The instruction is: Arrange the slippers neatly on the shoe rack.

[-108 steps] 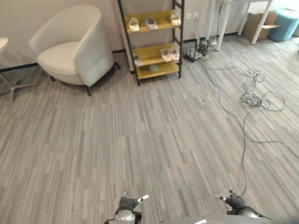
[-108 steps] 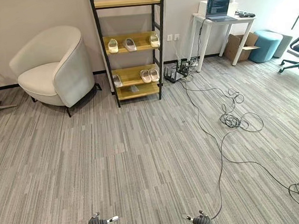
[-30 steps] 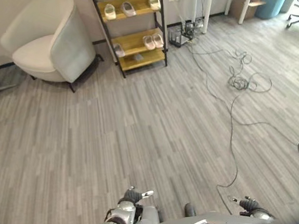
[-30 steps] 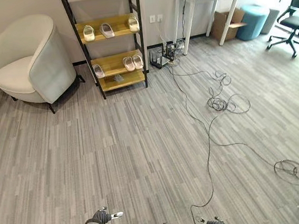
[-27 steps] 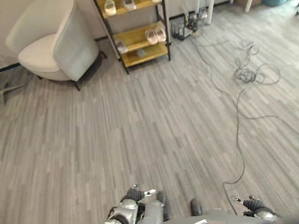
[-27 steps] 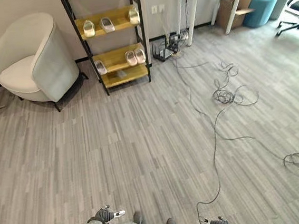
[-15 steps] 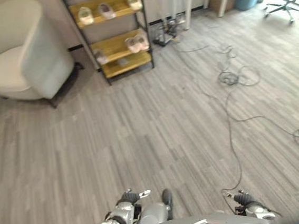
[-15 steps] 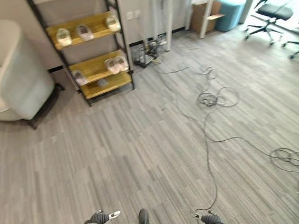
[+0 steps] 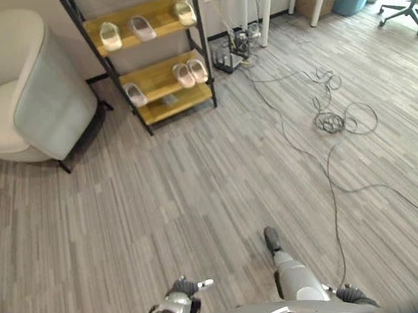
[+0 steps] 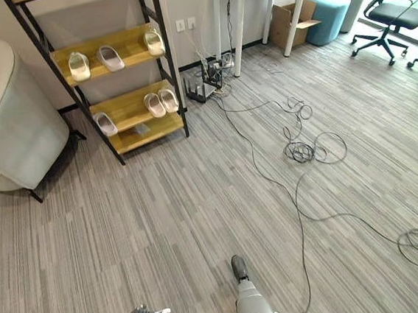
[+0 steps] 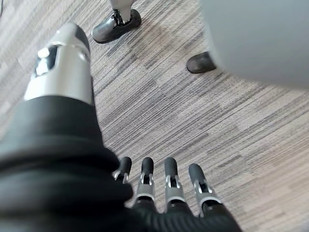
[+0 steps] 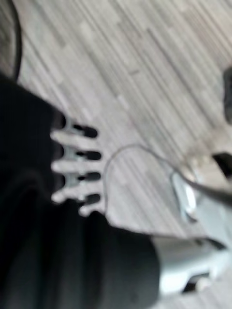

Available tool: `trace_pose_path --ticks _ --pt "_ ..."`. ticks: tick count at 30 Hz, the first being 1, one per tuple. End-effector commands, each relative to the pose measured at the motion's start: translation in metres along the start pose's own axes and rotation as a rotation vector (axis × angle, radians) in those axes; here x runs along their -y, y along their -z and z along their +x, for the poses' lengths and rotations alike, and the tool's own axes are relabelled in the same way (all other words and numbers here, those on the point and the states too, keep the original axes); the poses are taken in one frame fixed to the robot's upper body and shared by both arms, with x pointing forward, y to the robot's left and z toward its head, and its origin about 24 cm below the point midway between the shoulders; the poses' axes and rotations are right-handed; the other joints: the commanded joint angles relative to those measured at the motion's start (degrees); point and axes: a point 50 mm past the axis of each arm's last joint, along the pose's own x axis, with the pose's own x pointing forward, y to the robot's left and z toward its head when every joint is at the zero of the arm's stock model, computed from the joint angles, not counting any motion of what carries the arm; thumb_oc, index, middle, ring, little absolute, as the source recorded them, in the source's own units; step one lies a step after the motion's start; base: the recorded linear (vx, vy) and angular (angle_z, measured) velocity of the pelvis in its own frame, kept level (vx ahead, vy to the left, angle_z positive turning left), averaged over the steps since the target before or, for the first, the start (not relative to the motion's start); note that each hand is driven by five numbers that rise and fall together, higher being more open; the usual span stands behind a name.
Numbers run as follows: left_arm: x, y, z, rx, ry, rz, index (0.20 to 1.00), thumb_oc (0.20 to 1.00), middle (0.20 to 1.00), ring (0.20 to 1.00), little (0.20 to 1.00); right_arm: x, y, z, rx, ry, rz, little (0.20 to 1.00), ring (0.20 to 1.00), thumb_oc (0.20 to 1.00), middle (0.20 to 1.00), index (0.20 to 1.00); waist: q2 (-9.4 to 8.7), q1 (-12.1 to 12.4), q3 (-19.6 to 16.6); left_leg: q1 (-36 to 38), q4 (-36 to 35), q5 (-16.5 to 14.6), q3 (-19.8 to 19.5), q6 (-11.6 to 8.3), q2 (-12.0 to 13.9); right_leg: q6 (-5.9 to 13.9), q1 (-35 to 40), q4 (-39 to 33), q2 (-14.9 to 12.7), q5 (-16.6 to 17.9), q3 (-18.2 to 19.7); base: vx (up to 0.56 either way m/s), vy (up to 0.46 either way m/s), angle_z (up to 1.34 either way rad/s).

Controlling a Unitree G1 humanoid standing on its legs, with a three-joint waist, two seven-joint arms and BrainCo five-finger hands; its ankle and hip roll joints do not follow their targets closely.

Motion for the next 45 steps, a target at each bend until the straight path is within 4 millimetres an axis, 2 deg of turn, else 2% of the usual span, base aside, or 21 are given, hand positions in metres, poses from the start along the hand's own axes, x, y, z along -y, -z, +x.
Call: trace_pose_path --ticks 1,2,3,4,5,8,10,11,14,15,18,21,23,24,26,28,29,32,35,39,45 --pt "-0.001 -0.010 0.001 0.018 -0.011 0.040 1.000 1.000 1.000 1.000 1.000 0.003 -0.030 0.002 0.081 0.007 0.036 1.000 1.000 1.000 1.000 1.000 -0.91 0.16 0.60 2.85 5.00 -2.53 1.81 -4.49 2.35 4.03 -1.58 1.95 -1.19 -2.29 3.33 0.36 -0.368 0.71" --pt "-0.002 0.005 0.000 -0.037 -0.010 -0.043 1.000 1.000 1.000 1.000 1.000 0.006 -0.025 0.003 0.056 0.021 0.048 1.000 1.000 1.000 1.000 1.000 -0.16 0.45 -0.08 1.41 11.14 2.80 0.86 -7.00 6.25 2.53 -0.98 4.67 0.88 -4.05 3.22 0.45 -0.530 0.23" --pt "-0.007 0.011 0.001 -0.071 -0.024 -0.151 1.000 1.000 1.000 1.000 1.000 0.010 -0.024 0.003 0.051 0.030 0.036 1.000 1.000 1.000 1.000 1.000 -0.80 1.85 0.27 -6.72 27.00 11.47 1.34 -7.38 7.87 0.19 2.43 5.02 1.38 -6.09 2.89 0.44 -0.531 0.21" --pt "-0.007 0.011 0.001 -0.071 -0.024 -0.151 1.000 1.000 1.000 1.000 1.000 0.010 -0.024 0.003 0.051 0.029 0.036 1.000 1.000 1.000 1.000 1.000 -1.03 1.70 0.08 -6.96 26.86 11.73 1.19 -7.38 7.63 0.21 2.26 4.91 1.11 -5.98 2.85 0.33 -0.478 0.39" --pt "-0.013 0.010 0.002 -0.077 -0.033 -0.214 1.000 1.000 1.000 1.000 1.000 0.012 -0.027 0.004 0.058 0.033 0.036 1.000 1.000 1.000 1.000 1.000 -2.14 2.68 1.25 -12.49 36.11 17.33 1.33 -7.01 8.41 -1.56 4.53 5.11 1.36 -6.81 2.47 0.20 -0.389 0.32" --pt "-0.011 -0.007 0.002 -0.042 -0.001 -0.314 1.000 1.000 1.000 1.000 1.000 0.013 -0.044 0.004 0.104 0.044 0.018 1.000 1.000 1.000 1.000 1.000 -4.73 5.04 3.47 -21.62 48.46 15.94 7.82 -3.68 11.21 -4.77 9.77 4.70 2.04 -9.68 2.52 0.29 -0.444 0.25" --pt "-0.007 -0.011 0.002 -0.025 0.028 -0.359 1.000 1.000 1.000 1.000 1.000 0.020 -0.053 0.004 0.130 0.056 0.043 1.000 1.000 1.000 1.000 1.000 -4.62 6.38 3.98 -25.33 46.36 12.23 11.04 -3.86 9.14 -4.93 13.07 4.47 2.75 -11.22 2.01 0.45 -0.167 0.03" --pt "-0.006 -0.008 0.002 -0.035 0.037 -0.407 1.000 1.000 1.000 1.000 1.000 0.022 -0.057 0.004 0.139 0.054 0.058 1.000 1.000 1.000 1.000 1.000 -4.59 7.74 3.97 -28.07 38.21 11.32 14.62 -4.07 6.98 -4.77 16.48 3.23 3.39 -12.69 1.61 0.40 -0.079 0.02" --pt "-0.005 -0.005 0.002 -0.051 0.039 -0.444 1.000 1.000 1.000 1.000 1.000 0.020 -0.057 0.004 0.139 0.049 0.044 1.000 1.000 1.000 1.000 1.000 -4.28 8.61 3.70 -29.40 30.90 11.54 16.91 -3.81 5.86 -4.52 18.60 2.22 4.03 -13.89 1.54 0.34 -0.011 -0.12" --pt "-0.003 -0.003 0.001 -0.069 0.047 -0.493 1.000 1.000 1.000 1.000 1.000 0.013 -0.059 0.004 0.146 0.037 0.002 1.000 1.000 1.000 1.000 1.000 -2.64 10.57 2.96 -30.70 16.49 15.51 18.09 -4.07 4.85 -4.40 22.31 0.86 6.17 -15.89 1.98 0.55 0.032 -0.22" --pt "-0.006 -0.002 0.002 -0.080 0.030 -0.556 1.000 1.000 1.000 1.000 1.000 0.005 -0.060 0.003 0.158 0.020 -0.053 1.000 1.000 1.000 1.000 1.000 -2.16 13.76 2.10 -33.27 3.09 18.76 20.33 -4.81 2.58 -4.36 29.10 -1.32 7.00 -19.09 3.36 0.67 0.036 0.10" --pt "-0.011 0.014 0.001 -0.148 -0.020 -0.624 1.000 1.000 1.000 1.000 1.000 -0.002 -0.058 0.002 0.147 0.001 -0.093 1.000 1.000 1.000 1.000 1.000 -2.46 15.29 0.69 -32.41 -0.71 18.93 21.37 -4.33 2.51 -3.97 32.37 -1.50 6.19 -20.90 4.74 0.46 0.056 -0.37" --pt "-0.021 0.035 0.000 -0.230 -0.102 -0.628 1.000 1.000 1.000 1.000 1.000 -0.012 -0.048 0.001 0.119 -0.007 -0.090 1.000 1.000 1.000 1.000 1.000 -3.76 15.60 -1.88 -30.95 1.26 22.41 21.98 -3.22 1.86 -2.99 32.86 -0.24 5.08 -21.31 4.02 0.66 0.146 -0.88" --pt "-0.024 0.038 0.000 -0.244 -0.119 -0.632 1.000 1.000 1.000 1.000 1.000 -0.012 -0.042 0.001 0.093 -0.004 -0.067 1.000 1.000 1.000 1.000 1.000 -4.95 15.82 -2.89 -30.62 2.63 21.41 22.06 -2.71 1.36 -1.63 32.69 1.44 4.08 -20.65 3.31 0.82 0.178 0.08" --pt "-0.031 0.040 0.000 -0.259 -0.158 -0.674 1.000 1.000 1.000 1.000 1.000 -0.009 -0.016 0.000 -0.005 0.007 -0.017 1.000 1.000 1.000 1.000 1.000 -7.26 15.28 -3.39 -28.58 5.81 17.33 21.60 -1.25 -0.05 6.16 28.73 15.40 1.84 -8.20 1.14 0.62 0.104 0.48" --pt "-0.035 0.025 0.002 -0.219 -0.170 -0.749 1.000 1.000 1.000 1.000 1.000 -0.013 -0.002 -0.001 -0.051 -0.005 -0.021 1.000 1.000 1.000 1.000 1.000 -6.37 13.20 -1.57 -25.42 7.51 14.35 19.54 -0.19 0.31 9.79 23.20 28.71 2.34 1.12 0.01 0.53 0.078 0.53" --pt "-0.037 0.006 0.004 -0.155 -0.177 -0.775 1.000 1.000 1.000 1.000 1.000 -0.016 0.009 -0.003 -0.074 -0.017 -0.052 1.000 1.000 1.000 1.000 1.000 -4.63 11.00 -0.11 -20.94 7.76 11.49 16.83 0.87 0.65 9.06 17.45 36.98 2.04 0.32 -1.97 0.50 0.074 0.72" --pt "-0.038 -0.008 0.005 -0.110 -0.182 -0.786 1.000 1.000 1.000 1.000 1.000 -0.015 0.009 -0.003 -0.073 -0.011 -0.059 1.000 1.000 1.000 1.000 1.000 -2.92 8.75 0.86 -16.74 7.08 9.60 14.03 1.20 0.52 5.44 10.94 37.81 1.07 -4.37 -3.61 0.51 0.075 0.93" --pt "-0.044 -0.030 0.005 -0.016 -0.189 -0.717 1.000 1.000 1.000 1.000 1.000 -0.007 0.007 -0.001 -0.073 0.009 0.003 1.000 1.000 1.000 1.000 1.000 -3.32 4.46 1.94 -11.94 7.97 6.40 8.37 0.03 -1.37 2.22 5.37 21.38 2.05 -11.48 -0.03 0.55 -0.149 1.15" --pt "-0.044 -0.028 0.005 -0.028 -0.196 -0.744 1.000 1.000 1.000 1.000 1.000 -0.005 0.008 -0.001 -0.092 0.009 0.006 1.000 1.000 1.000 1.000 1.000 -3.91 2.75 1.23 -7.14 5.18 3.78 4.75 -1.41 -1.44 3.22 3.38 5.88 1.11 -8.46 4.05 0.34 -0.155 0.87" --pt "-0.036 -0.027 0.004 -0.016 -0.164 -0.758 1.000 1.000 1.000 1.000 1.000 0.000 0.007 0.000 -0.085 0.027 0.011 1.000 1.000 1.000 1.000 1.000 -4.07 2.88 0.00 -4.70 6.20 1.46 1.65 -3.26 -0.32 1.94 6.58 3.34 0.84 -7.11 4.81 0.22 -0.186 0.46"
